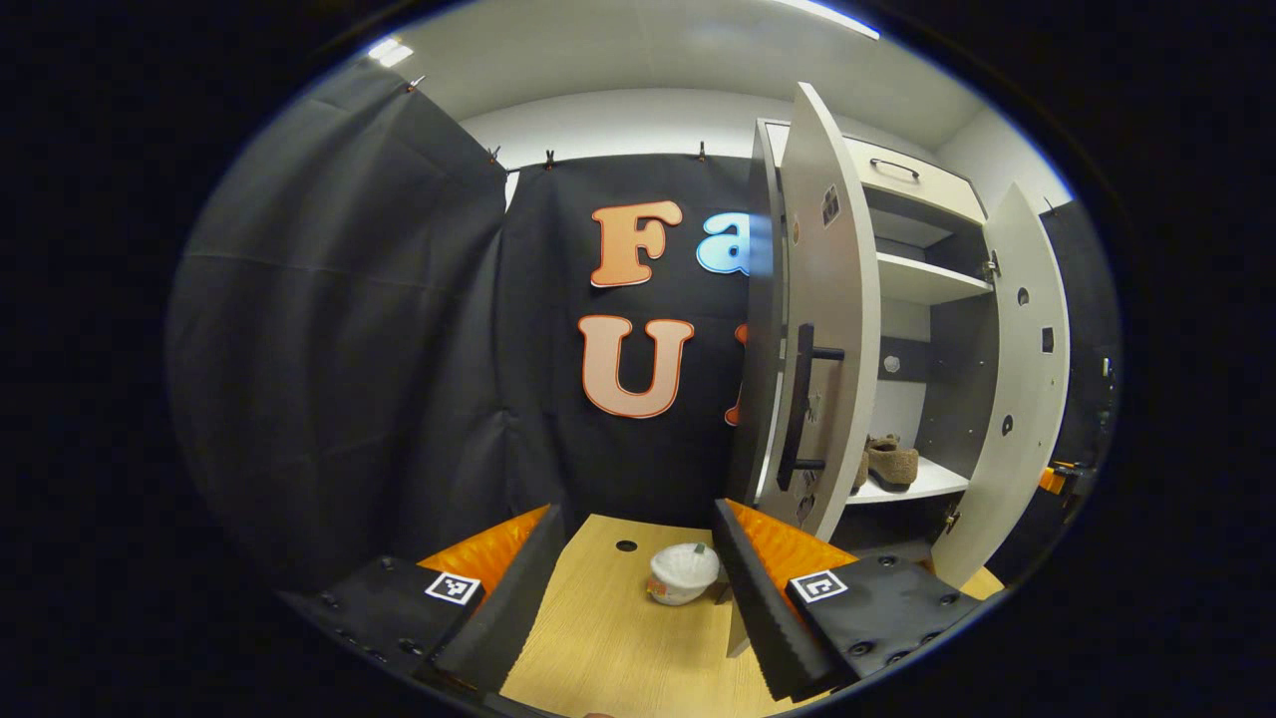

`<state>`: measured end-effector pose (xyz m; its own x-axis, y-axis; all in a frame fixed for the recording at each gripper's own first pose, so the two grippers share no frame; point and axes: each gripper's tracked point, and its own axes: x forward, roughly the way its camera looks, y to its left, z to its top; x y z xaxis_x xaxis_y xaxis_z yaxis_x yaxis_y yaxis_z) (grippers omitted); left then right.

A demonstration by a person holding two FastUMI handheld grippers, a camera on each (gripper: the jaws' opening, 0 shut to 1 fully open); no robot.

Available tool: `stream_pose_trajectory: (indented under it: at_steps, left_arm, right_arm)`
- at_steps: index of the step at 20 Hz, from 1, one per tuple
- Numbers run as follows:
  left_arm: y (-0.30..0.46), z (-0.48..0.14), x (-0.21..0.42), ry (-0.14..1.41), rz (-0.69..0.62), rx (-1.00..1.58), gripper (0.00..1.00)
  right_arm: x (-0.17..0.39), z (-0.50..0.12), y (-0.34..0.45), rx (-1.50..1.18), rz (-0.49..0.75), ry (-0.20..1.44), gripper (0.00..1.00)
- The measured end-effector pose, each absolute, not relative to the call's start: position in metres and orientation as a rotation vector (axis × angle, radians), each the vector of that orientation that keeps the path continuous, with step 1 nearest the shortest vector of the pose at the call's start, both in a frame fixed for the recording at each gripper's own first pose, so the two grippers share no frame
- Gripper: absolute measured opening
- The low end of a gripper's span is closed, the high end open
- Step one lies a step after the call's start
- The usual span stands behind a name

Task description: Grab one shoe with the right hand and put it into the shoe cabinet, grab the other shoe with the left hand and put it into the shoe cabinet; then close the right door with the right hand and the left door with the left hand.

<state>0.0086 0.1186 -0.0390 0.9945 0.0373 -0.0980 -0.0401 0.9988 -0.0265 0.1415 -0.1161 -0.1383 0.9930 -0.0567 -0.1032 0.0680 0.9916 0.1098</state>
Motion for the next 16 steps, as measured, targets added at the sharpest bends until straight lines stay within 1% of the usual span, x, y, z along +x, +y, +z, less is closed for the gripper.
stream_pose_trajectory:
  at_steps: [4, 5, 6, 10, 12, 13, 14, 16]
  left_arm:
    - [0.127, -0.041, 0.013, 0.102, 0.026, -0.043, 0.95]
    - [0.128, -0.042, 0.014, 0.107, 0.023, -0.048, 0.97]
    - [0.129, -0.043, 0.014, 0.111, 0.02, -0.054, 0.95]
    - [0.135, -0.044, 0.015, 0.111, 0.022, -0.046, 0.95]
    - [0.138, -0.046, 0.015, 0.116, 0.023, -0.049, 0.95]
    - [0.139, -0.045, 0.016, 0.119, 0.021, -0.051, 0.95]
    - [0.14, -0.047, 0.016, 0.121, 0.02, -0.053, 0.97]
    - [0.139, -0.051, 0.016, 0.121, 0.014, -0.053, 0.95]
  right_arm:
    - [0.15, -0.14, -0.093, 0.122, -0.045, 0.099, 0.91]
    - [0.153, -0.14, -0.085, 0.122, -0.035, 0.099, 0.91]
    - [0.157, -0.14, -0.076, 0.119, -0.024, 0.099, 0.91]
    - [0.184, -0.14, -0.04, 0.104, 0.046, 0.097, 0.9]
    - [0.194, -0.143, -0.025, 0.105, 0.071, 0.11, 0.92]
    - [0.194, -0.143, -0.021, 0.098, 0.073, 0.109, 0.92]
    - [0.191, -0.142, -0.02, 0.09, 0.069, 0.1, 0.92]
    - [0.186, -0.14, -0.02, 0.086, 0.063, 0.094, 0.92]
